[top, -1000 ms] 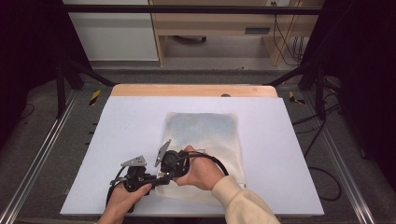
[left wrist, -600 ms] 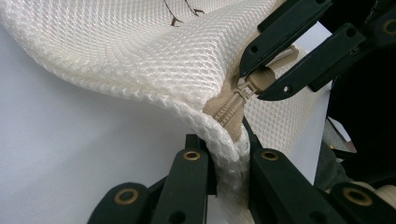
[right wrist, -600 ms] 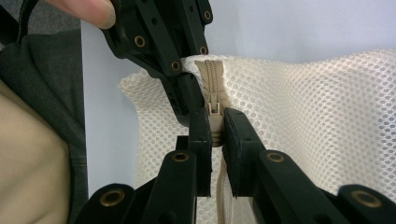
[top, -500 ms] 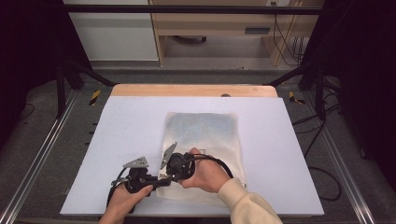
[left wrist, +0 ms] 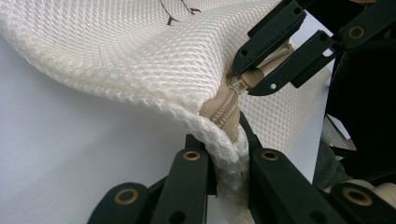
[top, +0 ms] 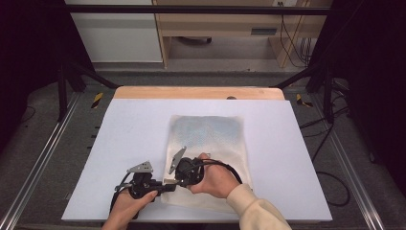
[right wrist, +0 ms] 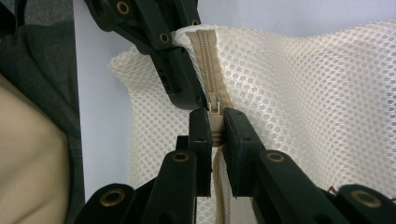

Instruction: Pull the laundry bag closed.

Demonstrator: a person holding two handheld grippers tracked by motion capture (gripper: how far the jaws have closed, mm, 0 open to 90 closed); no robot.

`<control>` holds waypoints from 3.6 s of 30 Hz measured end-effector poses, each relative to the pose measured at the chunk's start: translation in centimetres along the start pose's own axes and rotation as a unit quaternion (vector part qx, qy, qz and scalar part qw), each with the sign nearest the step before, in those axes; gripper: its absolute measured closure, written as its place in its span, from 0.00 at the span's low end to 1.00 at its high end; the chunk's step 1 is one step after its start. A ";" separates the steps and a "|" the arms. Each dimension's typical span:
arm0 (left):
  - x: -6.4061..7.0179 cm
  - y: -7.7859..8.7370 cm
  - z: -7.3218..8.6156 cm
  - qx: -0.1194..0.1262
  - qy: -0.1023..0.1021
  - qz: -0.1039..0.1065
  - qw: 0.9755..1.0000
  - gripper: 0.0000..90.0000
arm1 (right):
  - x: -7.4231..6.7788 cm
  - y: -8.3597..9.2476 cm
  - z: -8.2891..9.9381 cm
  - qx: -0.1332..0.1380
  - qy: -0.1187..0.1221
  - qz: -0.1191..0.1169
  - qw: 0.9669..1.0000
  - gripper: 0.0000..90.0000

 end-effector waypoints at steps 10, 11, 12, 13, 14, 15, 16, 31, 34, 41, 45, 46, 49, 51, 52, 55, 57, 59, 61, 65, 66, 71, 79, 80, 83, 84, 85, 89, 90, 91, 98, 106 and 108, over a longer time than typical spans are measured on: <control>0.1 -0.1 0.0 -0.001 -0.003 0.001 1.000 0.96 | 0.1 0.1 0.4 -0.002 -0.001 0.000 1.000 0.92; 0.1 0.0 0.0 -0.001 -0.003 0.001 1.000 0.96 | 0.0 0.1 0.5 0.000 -0.003 0.001 1.000 0.92; 0.1 0.0 0.0 -0.001 -0.003 0.001 1.000 0.96 | 0.0 0.1 0.6 0.001 -0.004 0.000 1.000 0.92; 0.1 -0.1 0.0 -0.001 -0.004 0.001 1.000 0.96 | 0.0 0.1 0.6 0.001 -0.004 0.000 1.000 0.92; 0.1 -0.1 0.0 -0.002 -0.005 0.001 1.000 0.96 | 0.1 0.1 0.7 0.002 -0.004 0.001 1.000 0.92; 0.1 -0.1 0.0 -0.003 -0.006 0.001 1.000 0.96 | 0.0 0.1 0.7 0.002 -0.005 0.001 1.000 0.92; 0.1 -0.2 0.1 -0.004 -0.007 0.002 1.000 0.96 | 0.0 0.1 0.8 0.003 -0.002 0.001 1.000 0.92; 0.2 -0.2 0.1 -0.004 -0.007 0.003 1.000 0.96 | 0.2 0.2 1.6 0.000 -0.009 0.001 1.000 0.92; 0.2 -0.2 0.1 -0.004 -0.008 0.003 1.000 0.96 | 0.2 0.3 1.7 -0.001 -0.010 0.002 1.000 0.92; 0.2 -0.2 0.1 -0.002 -0.008 0.004 1.000 0.96 | 0.4 0.7 2.7 0.000 -0.019 0.006 1.000 0.92; 0.2 -0.2 0.1 -0.004 -0.010 0.003 1.000 0.96 | 0.2 0.8 3.0 0.001 -0.018 0.008 1.000 0.92; 0.2 -0.2 0.1 -0.004 -0.010 0.003 1.000 0.96 | 0.2 0.8 3.1 0.000 -0.019 0.008 1.000 0.92; 0.2 -0.1 0.1 -0.003 -0.008 0.004 1.000 0.96 | 0.4 0.9 3.3 0.001 -0.019 0.009 1.000 0.92; 0.3 -0.2 0.1 -0.003 -0.008 0.005 1.000 0.96 | 0.4 1.0 3.4 0.004 -0.025 0.011 1.000 0.92; 0.3 -0.2 0.1 -0.002 -0.007 0.005 1.000 0.96 | 0.4 1.1 3.5 0.004 -0.024 0.010 1.000 0.91; 0.3 -0.1 0.1 -0.002 -0.008 0.005 1.000 0.96 | 0.4 1.2 3.5 0.004 -0.027 0.011 1.000 0.92; 0.3 -0.1 0.1 -0.003 -0.008 0.005 1.000 0.96 | 0.4 1.2 3.5 0.004 -0.026 0.011 1.000 0.91; 0.4 -0.1 0.1 -0.003 -0.010 0.004 1.000 0.96 | 0.4 1.2 3.5 0.005 -0.025 0.012 1.000 0.92; 0.5 -0.1 0.1 -0.003 -0.014 0.000 1.000 0.96 | 0.3 1.2 3.4 0.008 -0.026 0.013 1.000 0.92; 0.6 -0.1 0.1 -0.005 -0.020 -0.009 1.000 0.96 | 0.1 1.2 3.5 0.003 -0.018 0.022 1.000 0.91; 0.6 -0.1 0.1 -0.005 -0.021 -0.010 1.000 0.96 | 0.1 1.2 3.4 0.003 -0.019 0.023 1.000 0.92; 0.7 0.0 0.0 0.003 -0.023 -0.014 1.000 0.96 | 0.0 1.4 3.4 0.016 -0.013 0.033 0.999 0.91; 1.2 -0.1 -0.1 0.005 -0.045 -0.028 0.999 0.96 | -0.1 1.8 3.7 0.029 -0.009 0.032 0.999 0.91; 1.2 -0.1 -0.1 0.006 -0.046 -0.028 0.999 0.96 | -0.1 1.8 3.8 0.036 -0.008 0.035 0.999 0.91; 1.2 0.0 -0.2 0.011 -0.044 -0.025 0.999 0.96 | -0.1 1.9 3.8 0.049 -0.014 0.035 0.998 0.91; 1.2 0.0 -0.3 0.013 -0.044 -0.025 0.999 0.96 | 0.0 2.0 3.8 0.054 -0.018 0.034 0.998 0.91; 1.2 0.0 -0.3 0.016 -0.045 -0.025 0.999 0.96 | 0.1 2.1 3.9 0.059 -0.020 0.035 0.997 0.91; 1.2 -0.2 -0.4 0.016 -0.046 -0.026 0.998 0.96 | 0.2 2.1 4.1 0.064 -0.025 0.033 0.997 0.91; 1.2 -0.2 -0.4 0.015 -0.047 -0.027 0.998 0.96 | 0.2 2.1 4.2 0.062 -0.025 0.034 0.997 0.91; 1.2 -0.2 -0.3 0.014 -0.048 -0.028 0.998 0.96 | 0.2 2.0 4.3 0.063 -0.026 0.033 0.997 0.91; 1.3 -0.3 -0.5 0.017 -0.049 -0.026 0.998 0.96 | 0.2 2.3 4.6 0.072 -0.031 0.033 0.996 0.91; 1.3 -0.2 -0.5 0.018 -0.051 -0.025 0.998 0.96 | 0.2 2.7 4.8 0.075 -0.035 0.036 0.996 0.91; 1.3 -0.2 -0.5 0.018 -0.051 -0.022 0.998 0.96 | 0.2 2.8 4.9 0.073 -0.037 0.039 0.996 0.91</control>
Point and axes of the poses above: each handheld gripper's, and its own axes: y roughly backward along the jaws, z roughly out of its underside, x roughly to its right, the point moved 7 cm from there along -y, roughly forward along the jaws, and after that the axes turned 2 degrees about z, right-handed, at the moved point
